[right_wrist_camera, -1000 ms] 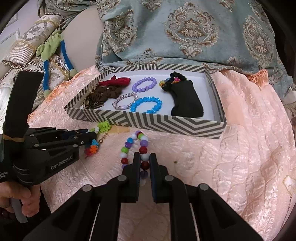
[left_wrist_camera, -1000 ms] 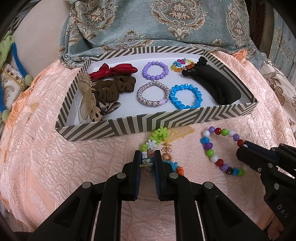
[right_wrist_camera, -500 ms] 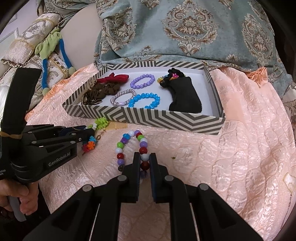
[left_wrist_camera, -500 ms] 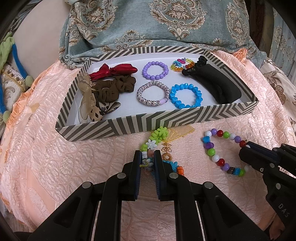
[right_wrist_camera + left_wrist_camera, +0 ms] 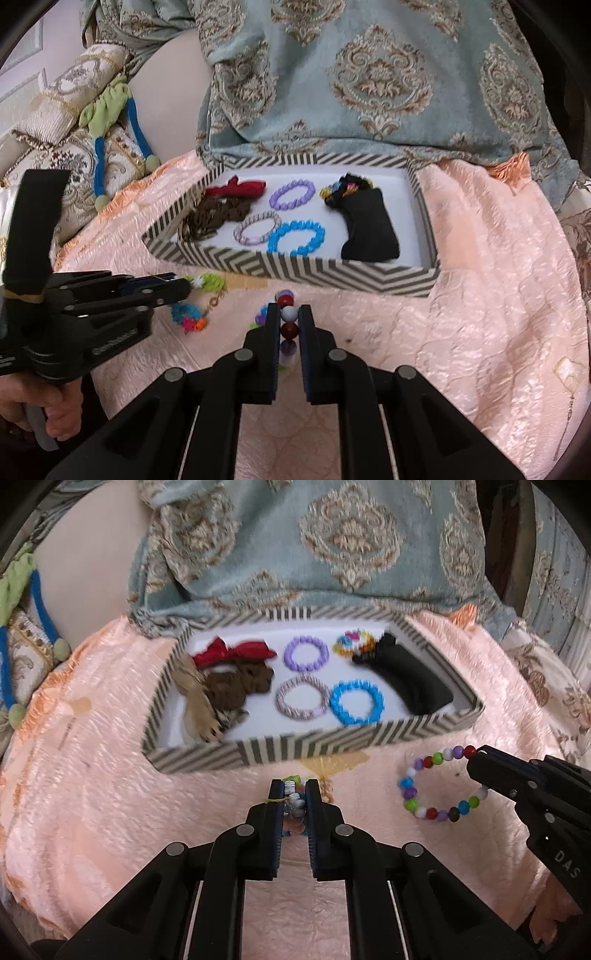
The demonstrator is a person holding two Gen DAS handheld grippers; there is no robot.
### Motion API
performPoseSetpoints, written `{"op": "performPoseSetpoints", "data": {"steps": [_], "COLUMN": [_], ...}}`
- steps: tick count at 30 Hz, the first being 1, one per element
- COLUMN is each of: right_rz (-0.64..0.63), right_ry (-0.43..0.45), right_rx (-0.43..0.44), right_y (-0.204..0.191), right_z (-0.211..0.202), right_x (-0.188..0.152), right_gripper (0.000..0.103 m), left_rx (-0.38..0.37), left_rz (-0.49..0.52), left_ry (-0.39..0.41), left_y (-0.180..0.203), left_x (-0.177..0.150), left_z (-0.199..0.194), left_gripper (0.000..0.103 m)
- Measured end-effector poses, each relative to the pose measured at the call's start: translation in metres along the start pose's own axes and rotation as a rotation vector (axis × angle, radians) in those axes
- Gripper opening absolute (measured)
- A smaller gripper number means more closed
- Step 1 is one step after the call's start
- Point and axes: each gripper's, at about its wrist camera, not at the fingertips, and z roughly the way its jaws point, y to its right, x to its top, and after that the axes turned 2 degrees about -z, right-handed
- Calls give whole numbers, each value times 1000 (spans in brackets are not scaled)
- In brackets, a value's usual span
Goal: Organize jewelry
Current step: 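Carry both bracelets into the box and open both tools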
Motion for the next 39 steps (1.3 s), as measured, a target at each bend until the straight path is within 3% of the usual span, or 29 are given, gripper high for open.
{"op": "performPoseSetpoints", "data": {"steps": [9, 13, 24, 32, 39], "right_rz": [26, 20, 70, 128, 118], "right_ry": [112, 143, 16, -35, -6], "right_rx": [40, 56, 76, 95, 195], "right_y": [6, 9, 22, 41, 22], "right_z": [-34, -40, 46, 89, 93], "right_x": [35, 66, 119, 113, 127], "right_gripper": [9, 9, 9, 9, 9], "left_rx": [-38, -25, -13, -76, -54], "left_rz": [-29, -38, -115, -125, -213], "left_ry": [78, 94, 51, 42, -119], "left_y": [-8, -14, -22, -13, -46], "left_x": [46, 79, 137, 169, 157], "left_z": [-41, -34, 32, 81, 150], "left_gripper": [0, 0, 0, 0, 0]}}
